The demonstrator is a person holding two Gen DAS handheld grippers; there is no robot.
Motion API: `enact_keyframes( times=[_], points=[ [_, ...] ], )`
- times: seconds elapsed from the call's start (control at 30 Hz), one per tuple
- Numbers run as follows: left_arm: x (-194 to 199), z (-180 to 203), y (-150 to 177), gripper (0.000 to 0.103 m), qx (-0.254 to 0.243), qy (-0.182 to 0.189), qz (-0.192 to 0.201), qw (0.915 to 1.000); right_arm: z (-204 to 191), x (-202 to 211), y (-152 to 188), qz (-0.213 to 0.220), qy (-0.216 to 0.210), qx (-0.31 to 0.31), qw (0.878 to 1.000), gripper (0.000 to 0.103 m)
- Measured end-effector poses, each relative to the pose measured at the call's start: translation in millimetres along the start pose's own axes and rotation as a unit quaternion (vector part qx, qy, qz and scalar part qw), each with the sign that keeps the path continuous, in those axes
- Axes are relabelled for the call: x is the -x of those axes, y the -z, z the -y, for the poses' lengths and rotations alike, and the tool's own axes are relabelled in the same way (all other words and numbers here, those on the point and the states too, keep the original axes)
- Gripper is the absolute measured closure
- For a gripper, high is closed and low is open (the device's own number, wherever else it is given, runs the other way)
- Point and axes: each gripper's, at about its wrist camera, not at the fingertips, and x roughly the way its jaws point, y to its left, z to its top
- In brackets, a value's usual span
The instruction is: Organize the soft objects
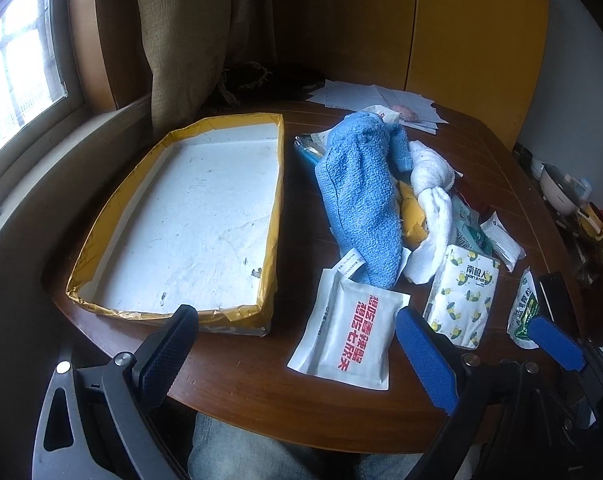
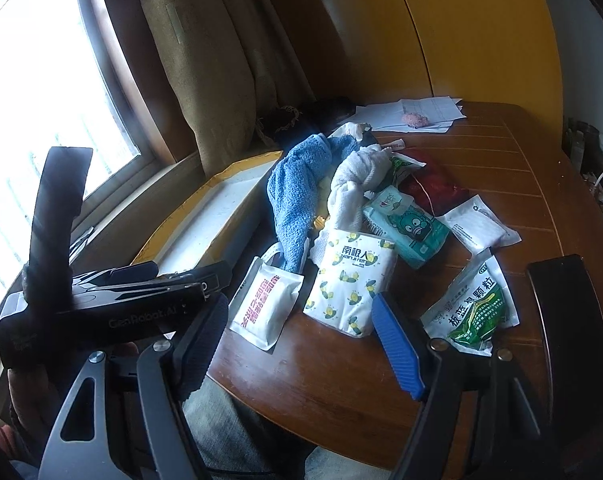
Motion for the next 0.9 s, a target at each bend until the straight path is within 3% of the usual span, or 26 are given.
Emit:
enact_keyframes(
  times=[0.23, 0.5, 0.77, 0.9],
  points=[
    [-13, -3, -8, 0.003, -0.001, 0.021, -0.010, 0.9997, 3, -13, -4, -0.013, 0.015, 0.004, 1.000, 0.041],
    [-4, -29, -25, 0.007, 0.023, 0.053, 0.009, 0.9983, 8, -27, -11, -0.026, 0.032, -0.009, 0.999, 0.045],
    [-17, 0, -24, 0.015, -0.023, 0.105, -0.033, 0.9937, 27, -49, -12, -0.040, 0.072, -0.045, 0.996, 0.045],
    [-16, 13, -21, 0.019, -0.044, 0.103, -0.041, 0.9928, 34, -57, -12, -0.049, 0.069, -0.053, 0.995, 0.045]
  ],
)
